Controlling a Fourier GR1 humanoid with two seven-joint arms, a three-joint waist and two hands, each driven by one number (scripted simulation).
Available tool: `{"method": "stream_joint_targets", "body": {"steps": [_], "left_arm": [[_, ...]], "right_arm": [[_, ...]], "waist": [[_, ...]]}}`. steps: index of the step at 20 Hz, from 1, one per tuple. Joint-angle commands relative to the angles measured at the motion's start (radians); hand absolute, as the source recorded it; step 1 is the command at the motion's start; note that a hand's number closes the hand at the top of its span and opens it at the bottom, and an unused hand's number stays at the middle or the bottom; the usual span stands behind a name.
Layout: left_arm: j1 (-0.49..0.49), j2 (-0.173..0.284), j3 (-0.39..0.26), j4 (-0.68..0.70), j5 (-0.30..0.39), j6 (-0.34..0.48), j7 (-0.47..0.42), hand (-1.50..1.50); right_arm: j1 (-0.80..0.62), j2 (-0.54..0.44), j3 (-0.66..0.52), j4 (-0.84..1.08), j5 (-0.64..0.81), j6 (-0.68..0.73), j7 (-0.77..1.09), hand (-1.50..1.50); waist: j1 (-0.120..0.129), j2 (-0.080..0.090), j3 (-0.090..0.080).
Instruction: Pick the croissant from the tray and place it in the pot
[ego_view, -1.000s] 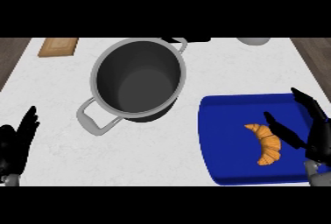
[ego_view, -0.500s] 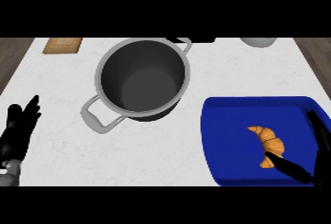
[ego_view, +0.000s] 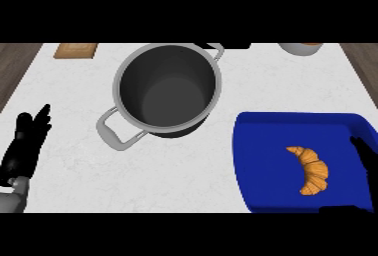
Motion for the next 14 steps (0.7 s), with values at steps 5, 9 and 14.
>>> {"method": "stream_joint_targets", "body": {"steps": [5, 9, 14], "left_arm": [[0.028, -0.057, -0.053, -0.050, -0.065, 0.040, 0.026, 0.00], [-0.012, -0.023, 0.011, -0.035, -0.040, -0.012, 0.041, 0.00], [0.049, -0.074, -0.009, -0.064, -0.083, 0.005, 0.035, 0.00]], "right_arm": [[-0.142, -0.010, 0.061, -0.240, -0.050, 0.331, 0.467, -1.50], [-0.170, 0.072, 0.069, -0.165, -0.008, 0.352, 0.505, -1.50], [-0.225, 0.134, 0.007, -0.105, -0.031, 0.412, 0.499, -1.50]], "waist": [[0.016, 0.001, 0.007], [0.010, 0.001, 0.008], [0.011, 0.001, 0.008]]}}
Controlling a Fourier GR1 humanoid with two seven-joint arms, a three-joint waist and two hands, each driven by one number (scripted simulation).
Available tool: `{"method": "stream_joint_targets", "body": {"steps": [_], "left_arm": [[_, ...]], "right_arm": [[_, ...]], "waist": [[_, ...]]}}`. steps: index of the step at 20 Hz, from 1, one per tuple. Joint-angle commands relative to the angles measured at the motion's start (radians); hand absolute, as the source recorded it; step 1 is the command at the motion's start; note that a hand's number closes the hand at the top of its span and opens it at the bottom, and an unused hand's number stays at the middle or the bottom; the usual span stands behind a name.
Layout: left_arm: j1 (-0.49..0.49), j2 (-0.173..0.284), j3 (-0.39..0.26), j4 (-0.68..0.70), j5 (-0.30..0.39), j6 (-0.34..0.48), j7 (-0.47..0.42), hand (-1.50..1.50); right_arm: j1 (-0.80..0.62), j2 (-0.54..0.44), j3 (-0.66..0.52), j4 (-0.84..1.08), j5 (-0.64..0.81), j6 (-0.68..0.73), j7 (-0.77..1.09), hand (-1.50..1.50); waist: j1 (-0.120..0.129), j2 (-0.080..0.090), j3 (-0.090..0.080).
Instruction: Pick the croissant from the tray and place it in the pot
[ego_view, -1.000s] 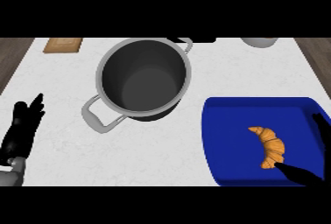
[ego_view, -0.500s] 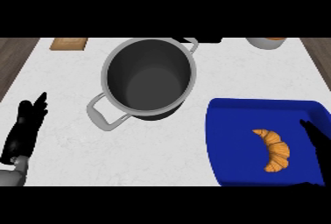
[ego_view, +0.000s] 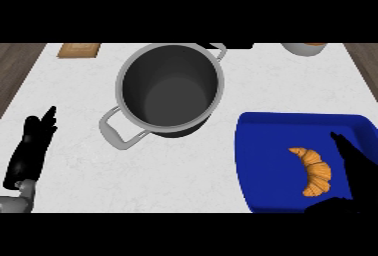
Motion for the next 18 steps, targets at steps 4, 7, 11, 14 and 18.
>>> {"method": "stream_joint_targets", "body": {"steps": [4, 7, 11, 14, 18], "left_arm": [[0.011, 0.013, 0.063, 0.018, 0.011, -0.062, -0.020, 0.00], [-0.019, -0.033, 0.051, 0.036, -0.024, -0.050, -0.021, 0.00], [-0.039, -0.063, 0.087, 0.063, -0.063, -0.060, -0.015, 0.00], [0.000, -0.054, 0.089, -0.026, -0.075, -0.077, 0.041, 0.00], [-0.037, -0.106, 0.110, 0.098, -0.083, -0.106, -0.052, 0.00]], "right_arm": [[-0.074, 0.131, 0.012, 0.195, 0.060, 0.067, 0.028, -1.50], [-0.092, 0.163, -0.016, 0.246, 0.061, 0.102, -0.003, -1.50], [0.016, 0.205, -0.057, 0.242, 0.144, 0.064, -0.114, -1.50], [0.010, 0.272, -0.033, 0.293, 0.222, 0.034, -0.116, -1.50], [-0.041, 0.289, -0.091, 0.346, 0.226, 0.126, -0.114, -1.50]], "waist": [[0.004, 0.001, 0.001], [0.000, 0.002, 0.001], [-0.008, 0.000, 0.001], [-0.005, 0.000, 0.001], [-0.007, 0.000, 0.001]]}}
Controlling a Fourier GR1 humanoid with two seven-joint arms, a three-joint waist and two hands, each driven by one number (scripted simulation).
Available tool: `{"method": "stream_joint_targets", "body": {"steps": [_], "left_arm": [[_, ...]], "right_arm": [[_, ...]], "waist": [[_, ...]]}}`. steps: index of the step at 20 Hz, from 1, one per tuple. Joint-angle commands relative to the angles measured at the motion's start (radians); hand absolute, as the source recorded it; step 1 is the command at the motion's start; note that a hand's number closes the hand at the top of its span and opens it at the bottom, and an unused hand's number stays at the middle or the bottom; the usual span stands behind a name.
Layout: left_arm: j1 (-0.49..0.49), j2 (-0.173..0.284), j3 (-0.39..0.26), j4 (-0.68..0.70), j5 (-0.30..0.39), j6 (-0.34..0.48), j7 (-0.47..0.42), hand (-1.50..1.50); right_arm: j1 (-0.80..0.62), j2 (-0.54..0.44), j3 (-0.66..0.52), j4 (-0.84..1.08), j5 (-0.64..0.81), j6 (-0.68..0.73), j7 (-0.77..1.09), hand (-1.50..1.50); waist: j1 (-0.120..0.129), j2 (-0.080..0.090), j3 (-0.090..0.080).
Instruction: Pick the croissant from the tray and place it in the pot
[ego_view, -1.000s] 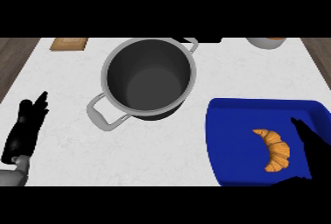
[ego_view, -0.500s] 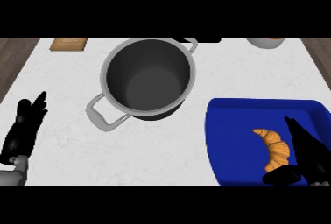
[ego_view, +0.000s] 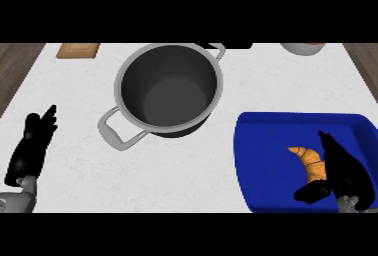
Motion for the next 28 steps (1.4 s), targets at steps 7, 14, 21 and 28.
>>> {"method": "stream_joint_targets", "body": {"steps": [7, 14, 21, 28], "left_arm": [[0.056, -0.041, 0.041, -0.089, -0.052, -0.039, 0.038, 0.00], [0.014, -0.049, 0.115, -0.030, -0.055, -0.094, 0.008, 0.00], [-0.026, -0.076, 0.124, -0.041, -0.105, -0.126, 0.053, 0.00], [0.031, -0.076, 0.166, -0.116, -0.108, -0.152, 0.049, 0.00]], "right_arm": [[-0.014, 0.100, -0.108, 0.165, 0.039, 0.077, -0.098, -1.50], [-0.064, 0.200, -0.146, 0.204, 0.099, 0.124, -0.083, -1.50], [-0.056, 0.206, -0.244, 0.276, 0.121, 0.138, -0.195, -1.50], [0.028, 0.266, -0.229, 0.283, 0.164, 0.102, -0.287, 1.50]], "waist": [[0.002, 0.000, 0.000], [0.002, 0.000, 0.000], [0.000, 0.000, 0.000], [0.001, -0.002, 0.000]]}}
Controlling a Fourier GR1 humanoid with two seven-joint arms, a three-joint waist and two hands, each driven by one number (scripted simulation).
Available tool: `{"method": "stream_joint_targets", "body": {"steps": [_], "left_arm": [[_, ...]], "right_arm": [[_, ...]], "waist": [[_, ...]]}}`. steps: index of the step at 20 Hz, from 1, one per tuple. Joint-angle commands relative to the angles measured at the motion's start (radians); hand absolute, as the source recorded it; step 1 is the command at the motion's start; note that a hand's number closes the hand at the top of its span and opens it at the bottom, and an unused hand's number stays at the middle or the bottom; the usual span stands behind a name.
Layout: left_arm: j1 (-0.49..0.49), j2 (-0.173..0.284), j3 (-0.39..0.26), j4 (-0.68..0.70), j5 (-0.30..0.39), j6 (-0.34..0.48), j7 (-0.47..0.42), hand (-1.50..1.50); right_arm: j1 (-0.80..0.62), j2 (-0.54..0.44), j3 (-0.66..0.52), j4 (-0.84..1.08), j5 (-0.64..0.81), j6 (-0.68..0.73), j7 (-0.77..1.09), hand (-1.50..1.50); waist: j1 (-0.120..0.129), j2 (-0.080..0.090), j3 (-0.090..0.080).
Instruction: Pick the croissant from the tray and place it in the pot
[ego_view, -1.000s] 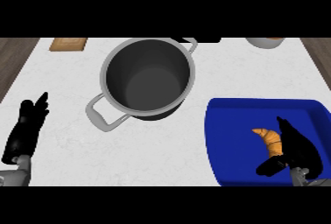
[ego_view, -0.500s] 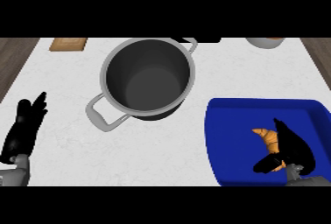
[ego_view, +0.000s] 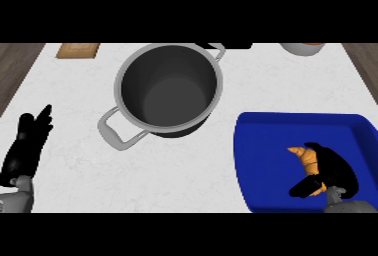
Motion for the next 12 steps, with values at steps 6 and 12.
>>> {"method": "stream_joint_targets", "body": {"steps": [6, 12], "left_arm": [[0.023, -0.028, 0.020, -0.024, 0.004, -0.024, -0.009, 0.00], [0.024, -0.026, 0.030, -0.010, -0.032, -0.020, -0.023, 0.00]], "right_arm": [[-0.073, 0.001, 0.002, 0.131, 0.153, -0.104, -0.123, 1.50], [-0.053, 0.009, 0.013, 0.053, 0.240, -0.146, -0.111, 1.50]], "waist": [[0.006, 0.002, 0.002], [0.001, 0.001, 0.002]]}}
